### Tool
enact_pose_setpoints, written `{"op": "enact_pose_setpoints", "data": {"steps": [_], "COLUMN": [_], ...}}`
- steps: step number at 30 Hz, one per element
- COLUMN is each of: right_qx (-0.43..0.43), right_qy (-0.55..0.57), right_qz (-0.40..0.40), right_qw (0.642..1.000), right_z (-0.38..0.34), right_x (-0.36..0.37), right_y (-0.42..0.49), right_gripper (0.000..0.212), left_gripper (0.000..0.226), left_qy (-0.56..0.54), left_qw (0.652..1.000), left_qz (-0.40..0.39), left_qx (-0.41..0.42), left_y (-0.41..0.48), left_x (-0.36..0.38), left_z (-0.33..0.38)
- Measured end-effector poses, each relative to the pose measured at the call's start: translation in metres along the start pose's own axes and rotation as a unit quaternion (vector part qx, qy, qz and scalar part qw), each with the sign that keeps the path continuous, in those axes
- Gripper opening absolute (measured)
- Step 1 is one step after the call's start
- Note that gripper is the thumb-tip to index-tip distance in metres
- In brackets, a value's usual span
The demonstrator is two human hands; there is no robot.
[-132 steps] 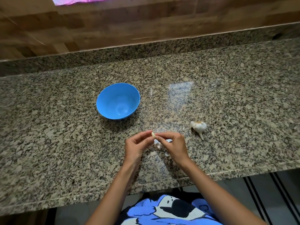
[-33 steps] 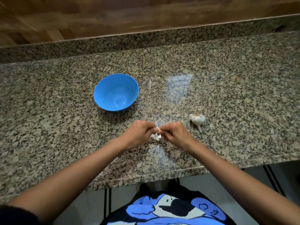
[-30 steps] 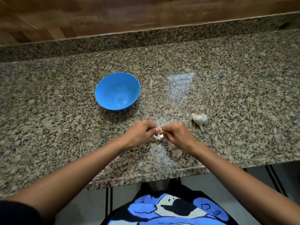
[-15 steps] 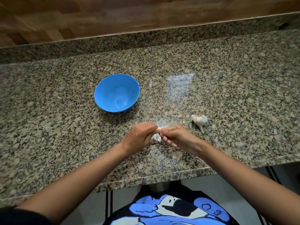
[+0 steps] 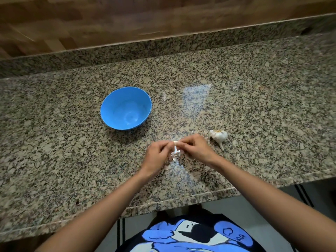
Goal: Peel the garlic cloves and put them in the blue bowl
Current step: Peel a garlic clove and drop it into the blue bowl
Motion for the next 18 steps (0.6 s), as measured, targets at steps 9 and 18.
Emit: {"op": "enact_pose_setpoints", "data": {"steps": [9, 18], "right_qx": [0.070, -0.153], "right_qy": [0.040, -0.134], "right_qz": [0.005, 0.247], "right_qw": [0.997, 0.947], "right_z": [0.012, -0.002], "right_x": [0.011, 0.019], "right_y": [-0.010, -0.025], "right_gripper": [0.023, 0.017], "left_gripper": [0.025, 0.020], "left_qy": [0.096, -0.356], "left_qw": [0.987, 0.909], "left_qz": [0.094, 0.144], "left_qx": [0.092, -0.163], "left_y": [-0.006, -0.023], "left_x": [-0.003, 0.013], "left_z": [-0.003, -0.003]}}
Point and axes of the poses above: each hand's wrist, its own y-axis towards the middle knuckle, its own x-axis out of the palm, z = x × y, the point moved 5 cm from there along y, towards the middle knuckle, and after that the axes turned 8 degrees about y, right-handed, at the moved point
